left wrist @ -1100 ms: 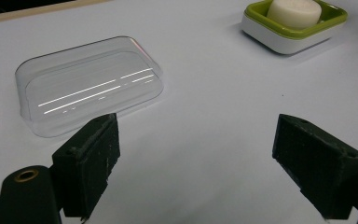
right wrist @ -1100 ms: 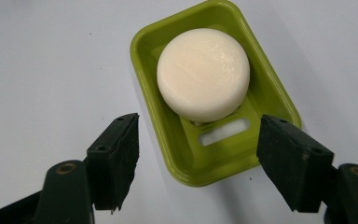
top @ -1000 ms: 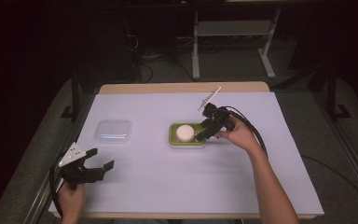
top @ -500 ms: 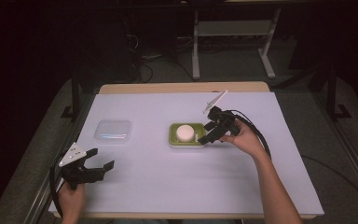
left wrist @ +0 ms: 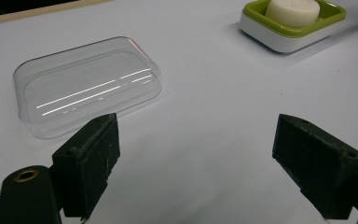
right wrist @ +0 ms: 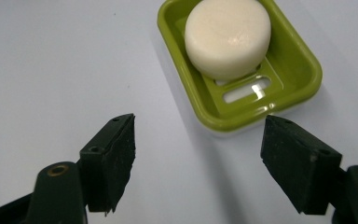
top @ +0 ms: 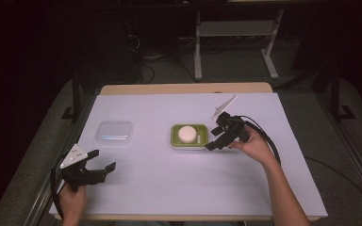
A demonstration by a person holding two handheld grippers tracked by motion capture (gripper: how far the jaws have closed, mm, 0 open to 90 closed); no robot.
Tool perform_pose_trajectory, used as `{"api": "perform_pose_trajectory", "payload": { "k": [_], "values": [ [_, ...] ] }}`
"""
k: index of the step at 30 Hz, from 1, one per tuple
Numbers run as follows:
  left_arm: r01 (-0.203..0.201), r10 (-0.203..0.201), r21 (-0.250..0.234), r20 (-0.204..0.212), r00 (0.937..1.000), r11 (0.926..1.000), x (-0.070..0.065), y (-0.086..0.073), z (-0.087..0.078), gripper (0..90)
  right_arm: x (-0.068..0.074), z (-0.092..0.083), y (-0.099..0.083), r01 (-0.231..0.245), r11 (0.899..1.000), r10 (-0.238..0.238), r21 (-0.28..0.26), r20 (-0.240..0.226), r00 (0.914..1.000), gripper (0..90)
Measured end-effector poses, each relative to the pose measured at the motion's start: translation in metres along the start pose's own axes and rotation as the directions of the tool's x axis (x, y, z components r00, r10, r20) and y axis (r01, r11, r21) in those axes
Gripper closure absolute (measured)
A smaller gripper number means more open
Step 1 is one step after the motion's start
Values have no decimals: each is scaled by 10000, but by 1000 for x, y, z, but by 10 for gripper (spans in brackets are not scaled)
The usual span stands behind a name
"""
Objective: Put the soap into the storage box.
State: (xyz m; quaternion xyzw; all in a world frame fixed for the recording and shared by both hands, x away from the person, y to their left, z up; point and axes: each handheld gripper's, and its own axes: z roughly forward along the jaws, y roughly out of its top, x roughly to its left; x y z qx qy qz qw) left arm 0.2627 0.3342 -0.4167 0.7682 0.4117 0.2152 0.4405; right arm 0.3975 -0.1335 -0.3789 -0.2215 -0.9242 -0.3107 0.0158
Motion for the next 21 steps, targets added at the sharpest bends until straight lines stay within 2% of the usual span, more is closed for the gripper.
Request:
{"api": "perform_pose_trajectory", "payload": {
  "k": [5,9,13,15,21],
  "values": [
    [-14,14,21,-3,10000,10000,0,0,0,145,3,-5,-7,1,10000,0,-68,79,10000,255],
    [-47,47,73,0,10000,10000,-1,0,1,145,7,-7,-13,182,9996,-181,-203,72,9998,255],
    [-72,72,55,10,10000,10000,-1,0,1,145,12,-9,-17,63,10000,-63,42,36,10000,249],
    [-38,38,9,15,10000,10000,-1,0,1,145,12,-11,-20,207,9996,-206,-168,78,9998,249],
    [-73,73,58,-2,10000,10000,-1,-1,1,145,14,-15,-31,34,9997,-33,-222,31,10000,248]
  ]
}}
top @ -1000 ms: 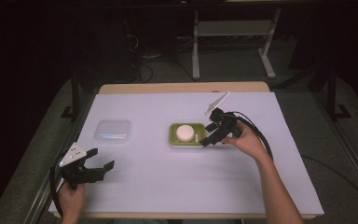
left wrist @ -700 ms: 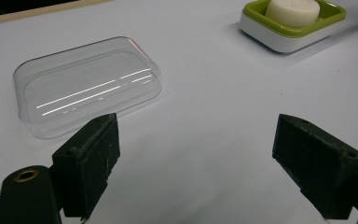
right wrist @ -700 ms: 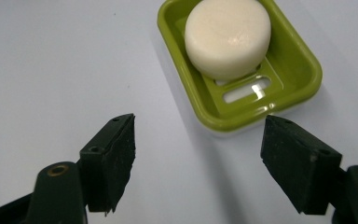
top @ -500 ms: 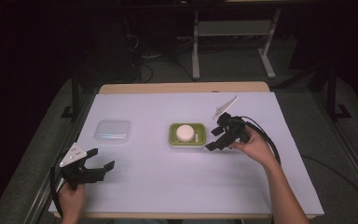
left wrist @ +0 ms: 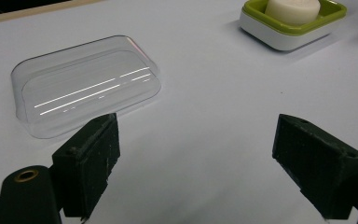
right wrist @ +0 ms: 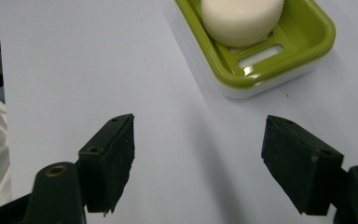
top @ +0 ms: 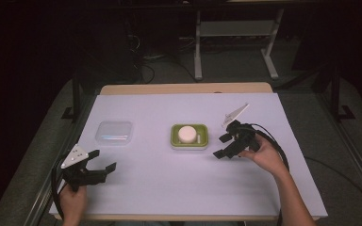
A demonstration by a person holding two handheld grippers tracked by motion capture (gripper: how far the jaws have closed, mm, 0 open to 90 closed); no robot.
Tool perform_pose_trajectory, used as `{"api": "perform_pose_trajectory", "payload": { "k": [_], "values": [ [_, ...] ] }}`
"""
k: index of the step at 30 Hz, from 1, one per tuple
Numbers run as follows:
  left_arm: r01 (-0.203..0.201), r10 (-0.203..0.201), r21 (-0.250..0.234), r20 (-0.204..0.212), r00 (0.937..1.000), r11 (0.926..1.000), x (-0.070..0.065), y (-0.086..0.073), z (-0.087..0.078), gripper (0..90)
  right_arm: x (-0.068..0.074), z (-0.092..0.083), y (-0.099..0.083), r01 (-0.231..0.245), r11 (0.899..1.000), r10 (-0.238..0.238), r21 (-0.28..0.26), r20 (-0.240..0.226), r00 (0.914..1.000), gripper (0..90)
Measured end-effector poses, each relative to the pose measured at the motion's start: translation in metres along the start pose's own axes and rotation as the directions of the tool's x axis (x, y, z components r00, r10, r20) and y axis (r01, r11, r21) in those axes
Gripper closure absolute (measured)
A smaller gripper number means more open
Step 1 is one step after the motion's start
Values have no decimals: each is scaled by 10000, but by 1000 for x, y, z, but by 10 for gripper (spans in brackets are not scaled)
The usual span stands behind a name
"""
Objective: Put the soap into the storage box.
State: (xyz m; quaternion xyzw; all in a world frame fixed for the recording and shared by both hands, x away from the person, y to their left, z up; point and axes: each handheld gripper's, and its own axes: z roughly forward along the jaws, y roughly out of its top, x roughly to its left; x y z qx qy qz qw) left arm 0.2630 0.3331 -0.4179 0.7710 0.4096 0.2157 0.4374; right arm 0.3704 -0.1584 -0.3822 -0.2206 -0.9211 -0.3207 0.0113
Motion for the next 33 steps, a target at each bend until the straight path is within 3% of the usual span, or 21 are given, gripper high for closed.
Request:
{"api": "perform_pose_trajectory", "payload": {
  "k": [8,21,33],
  "values": [
    [72,-72,-32,-25,10000,10000,0,0,0,145,7,-9,-10,-44,9999,45,-164,77,10000,247],
    [89,-89,-45,-30,10000,10000,0,-1,0,145,12,-12,-36,-731,9971,733,-228,73,9973,239],
    [17,-17,-8,-21,10000,10000,0,0,1,145,18,-14,-58,-972,9947,979,-334,174,9950,239]
  ]
}}
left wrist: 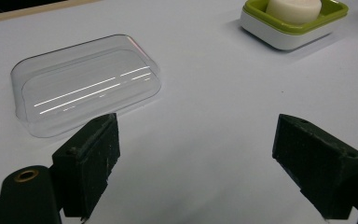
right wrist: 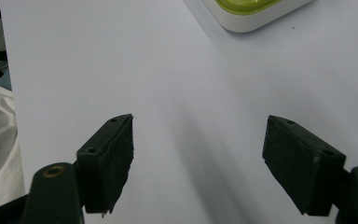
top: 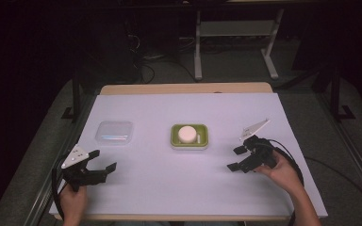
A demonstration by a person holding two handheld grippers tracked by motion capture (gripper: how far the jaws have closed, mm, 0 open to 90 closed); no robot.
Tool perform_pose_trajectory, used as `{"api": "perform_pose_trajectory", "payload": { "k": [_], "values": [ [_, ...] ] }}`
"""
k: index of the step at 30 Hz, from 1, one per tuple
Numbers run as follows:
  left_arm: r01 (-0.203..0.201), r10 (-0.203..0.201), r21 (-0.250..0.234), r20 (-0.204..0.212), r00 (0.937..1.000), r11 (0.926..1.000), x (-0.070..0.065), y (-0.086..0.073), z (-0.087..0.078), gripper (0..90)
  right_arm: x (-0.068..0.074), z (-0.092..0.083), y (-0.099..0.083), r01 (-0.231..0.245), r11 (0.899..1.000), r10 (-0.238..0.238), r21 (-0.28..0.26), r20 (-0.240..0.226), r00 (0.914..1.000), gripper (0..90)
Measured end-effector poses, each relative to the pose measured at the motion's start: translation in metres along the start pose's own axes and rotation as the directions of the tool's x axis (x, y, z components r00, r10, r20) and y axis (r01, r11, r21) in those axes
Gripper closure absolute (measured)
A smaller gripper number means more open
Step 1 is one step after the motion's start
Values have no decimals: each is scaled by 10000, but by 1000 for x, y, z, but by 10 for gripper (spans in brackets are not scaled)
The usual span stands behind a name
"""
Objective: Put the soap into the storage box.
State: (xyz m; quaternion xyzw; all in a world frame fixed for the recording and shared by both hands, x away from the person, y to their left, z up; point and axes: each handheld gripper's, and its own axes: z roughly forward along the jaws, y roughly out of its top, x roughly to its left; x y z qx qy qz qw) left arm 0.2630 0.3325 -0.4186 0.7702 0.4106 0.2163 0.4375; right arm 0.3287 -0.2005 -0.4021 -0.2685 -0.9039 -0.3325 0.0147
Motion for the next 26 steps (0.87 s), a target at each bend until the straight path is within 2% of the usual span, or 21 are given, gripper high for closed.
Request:
{"api": "perform_pose_trajectory", "payload": {
  "k": [14,20,22,24,26],
  "values": [
    [12,-12,-29,20,10000,10000,0,0,1,145,7,-3,-33,-297,9995,298,-98,112,9995,228],
    [13,-13,-43,38,10000,10000,-1,0,2,145,16,-6,-54,-570,9972,573,-474,48,9983,211],
    [-58,58,38,28,10000,10000,-1,0,2,145,20,-7,-62,-626,9965,637,-556,190,9978,202],
    [-86,85,85,32,10000,9999,-1,1,3,145,23,-8,-70,-741,9943,752,-765,118,9971,192],
    [-85,85,-18,22,10000,10000,-3,1,3,145,27,-9,-75,-821,9927,842,-883,202,9962,184]
  ]
}}
